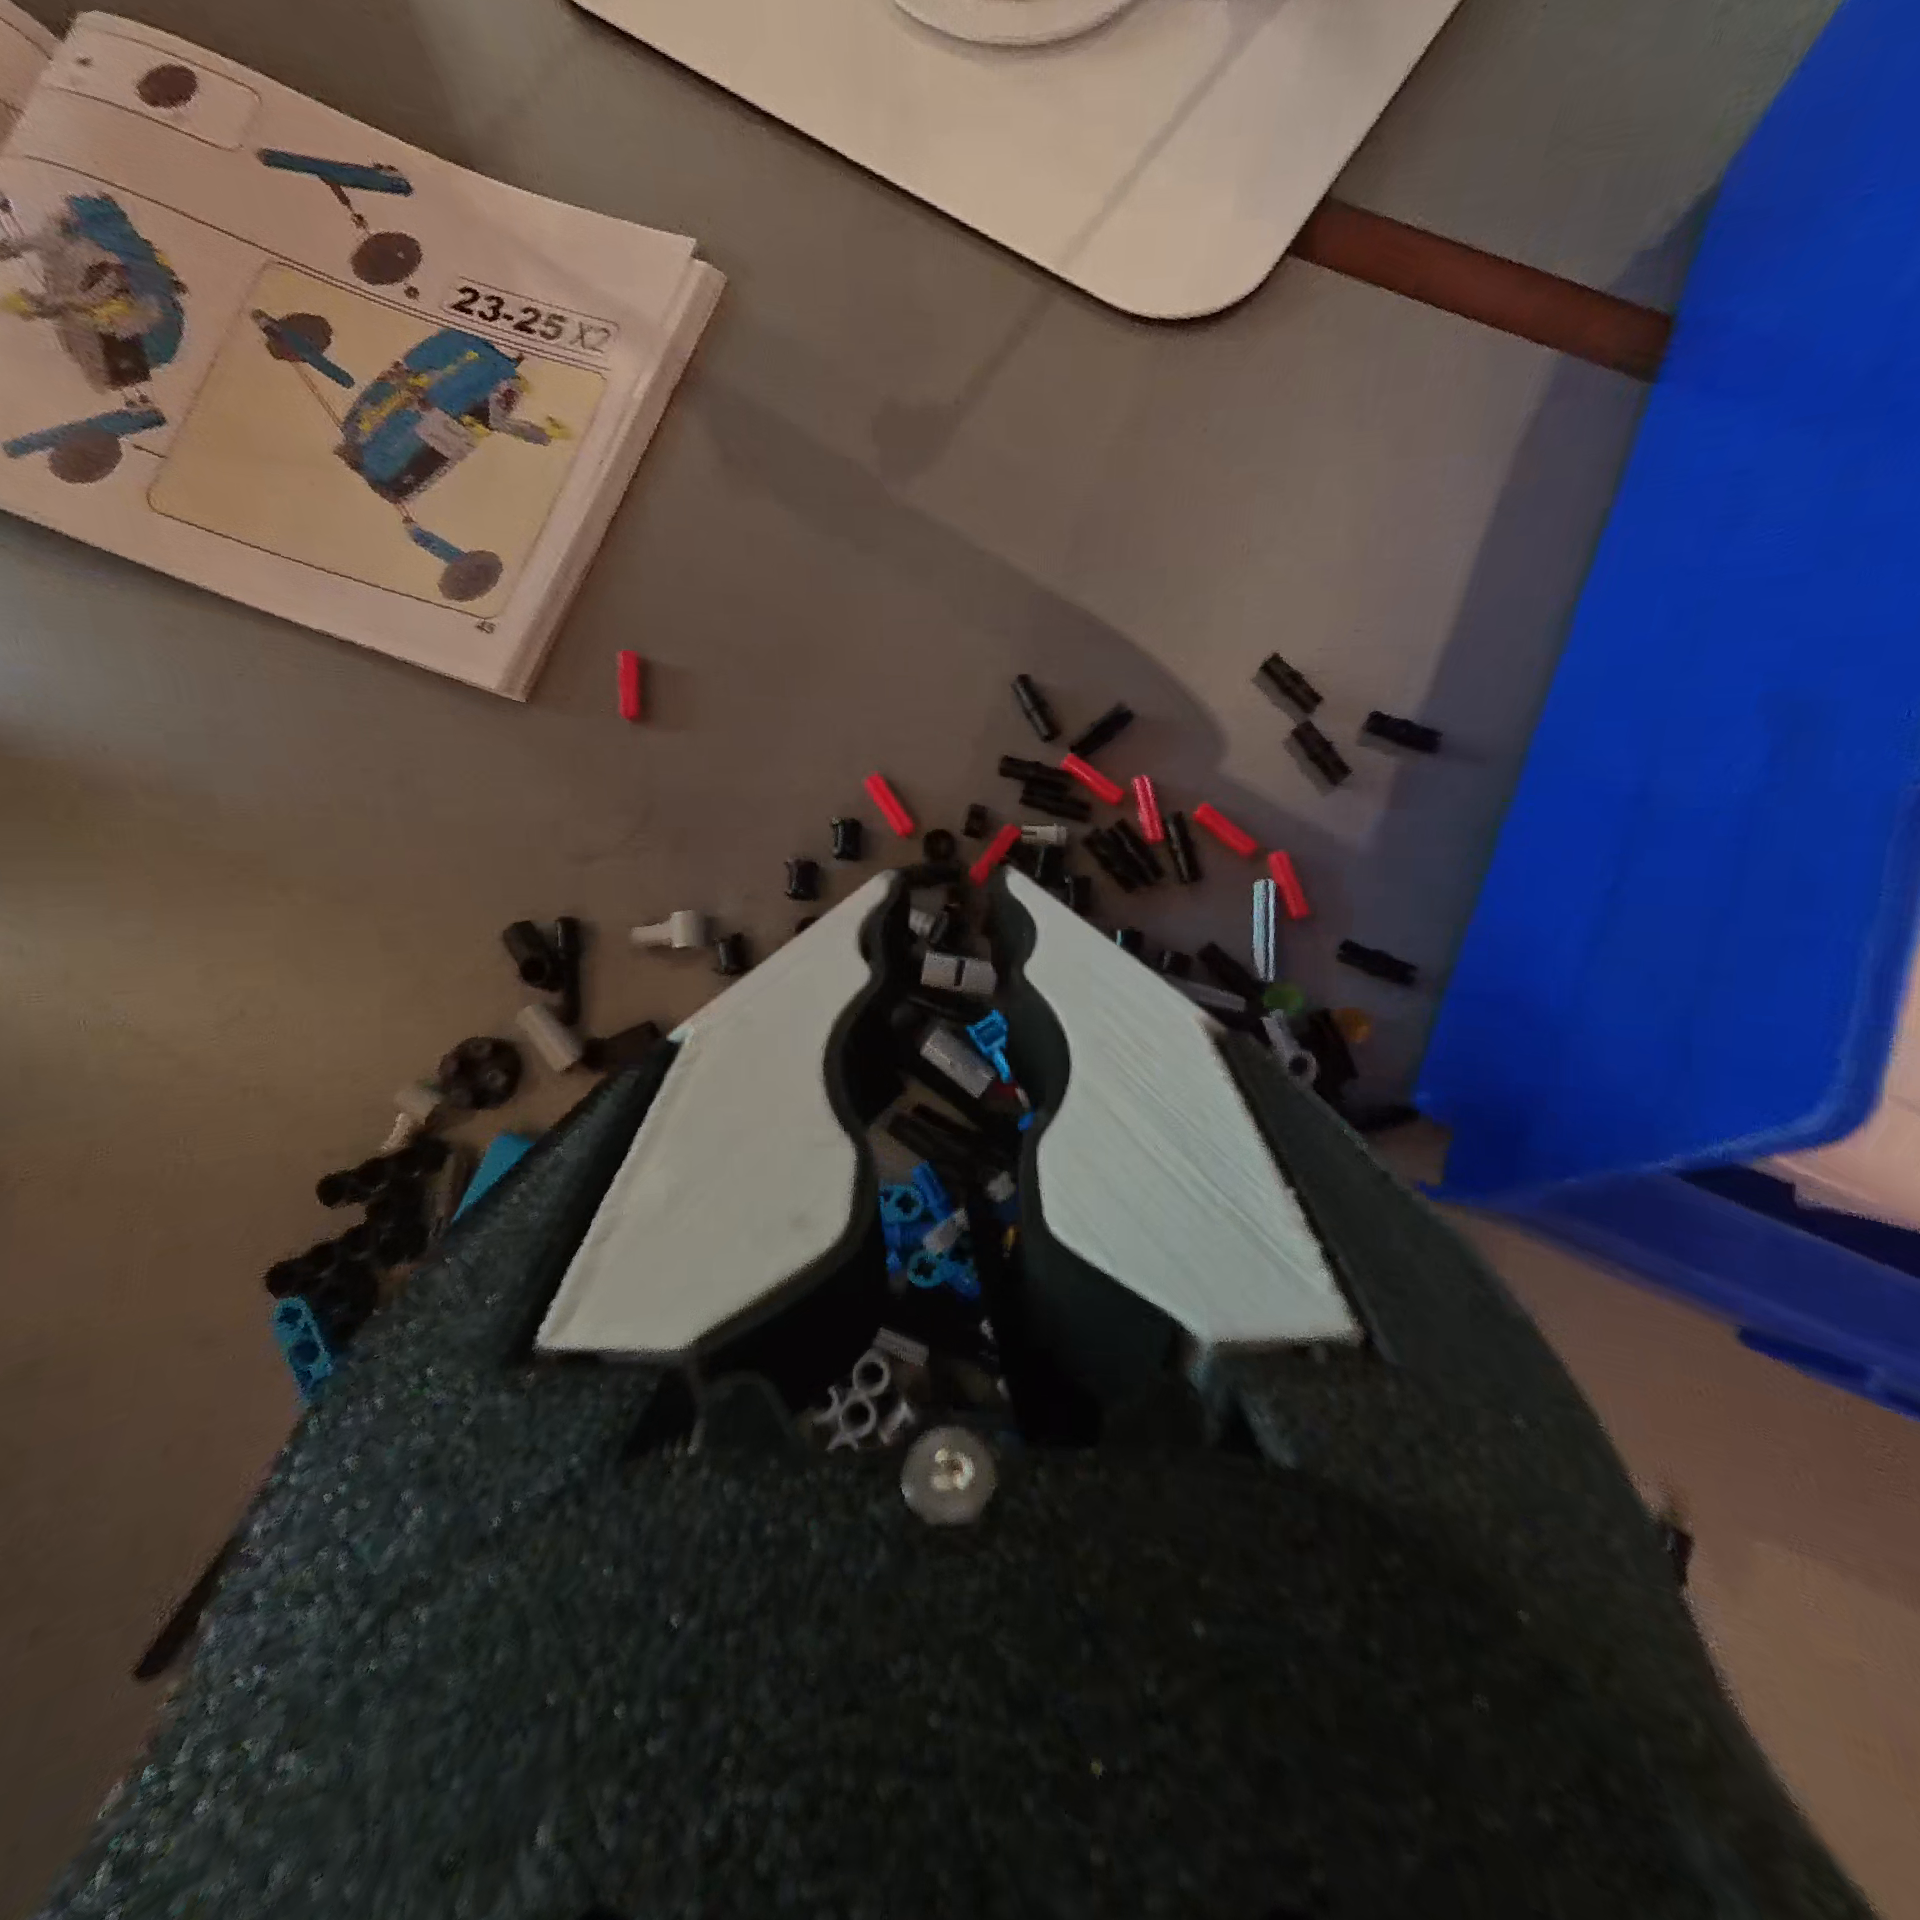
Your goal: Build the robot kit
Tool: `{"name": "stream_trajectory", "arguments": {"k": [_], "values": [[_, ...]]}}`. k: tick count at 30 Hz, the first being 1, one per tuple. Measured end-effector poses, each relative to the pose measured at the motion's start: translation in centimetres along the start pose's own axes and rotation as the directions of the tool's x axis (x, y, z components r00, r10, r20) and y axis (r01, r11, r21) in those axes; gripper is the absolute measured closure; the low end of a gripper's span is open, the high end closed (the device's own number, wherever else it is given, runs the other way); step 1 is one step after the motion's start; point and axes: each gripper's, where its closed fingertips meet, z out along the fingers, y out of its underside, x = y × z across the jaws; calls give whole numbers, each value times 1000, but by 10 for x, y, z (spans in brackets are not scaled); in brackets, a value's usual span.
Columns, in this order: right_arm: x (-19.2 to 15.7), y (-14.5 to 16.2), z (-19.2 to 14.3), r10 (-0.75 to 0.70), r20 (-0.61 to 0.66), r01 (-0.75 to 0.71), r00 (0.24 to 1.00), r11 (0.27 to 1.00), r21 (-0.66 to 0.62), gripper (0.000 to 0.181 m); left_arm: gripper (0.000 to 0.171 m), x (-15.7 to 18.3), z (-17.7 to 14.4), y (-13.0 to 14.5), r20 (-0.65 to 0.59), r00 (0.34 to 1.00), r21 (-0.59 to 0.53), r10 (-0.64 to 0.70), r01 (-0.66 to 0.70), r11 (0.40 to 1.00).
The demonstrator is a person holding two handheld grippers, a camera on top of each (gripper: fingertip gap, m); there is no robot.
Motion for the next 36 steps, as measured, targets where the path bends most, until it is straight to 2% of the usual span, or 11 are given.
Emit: {"name": "stream_trajectory", "arguments": {"k": [6, 20, 27, 33, 36], "values": [[-2, -2, 19, 29, -11, -29, 1000, 999, -40, 167, 164, 0, 0, 0, 1, 1000, 0, 1, -1, 1000], [-1, 6, 32, 84, -17, -85, 996, 993, -76, 168, 164, 0, 0, 0, 16, 1000, 1, 19, -19, 1000], [0, 6, 29, 24, -49, -29, 998, 996, -89, 174, 164, 0, 0, 0, 16, 1000, 1, 19, -19, 1000], [-10, -17, -4, -86, -85, 89, 993, 995, 41, 175, 164, 0, 0, 0, 9, 1000, 1, 10, -10, 1000], [-39, -35, -25, -208, -84, 219, 975, 961, 168, 174, 164, 0, 0, 0, 2, 1000, 0, 2, -2, 1000]]}}
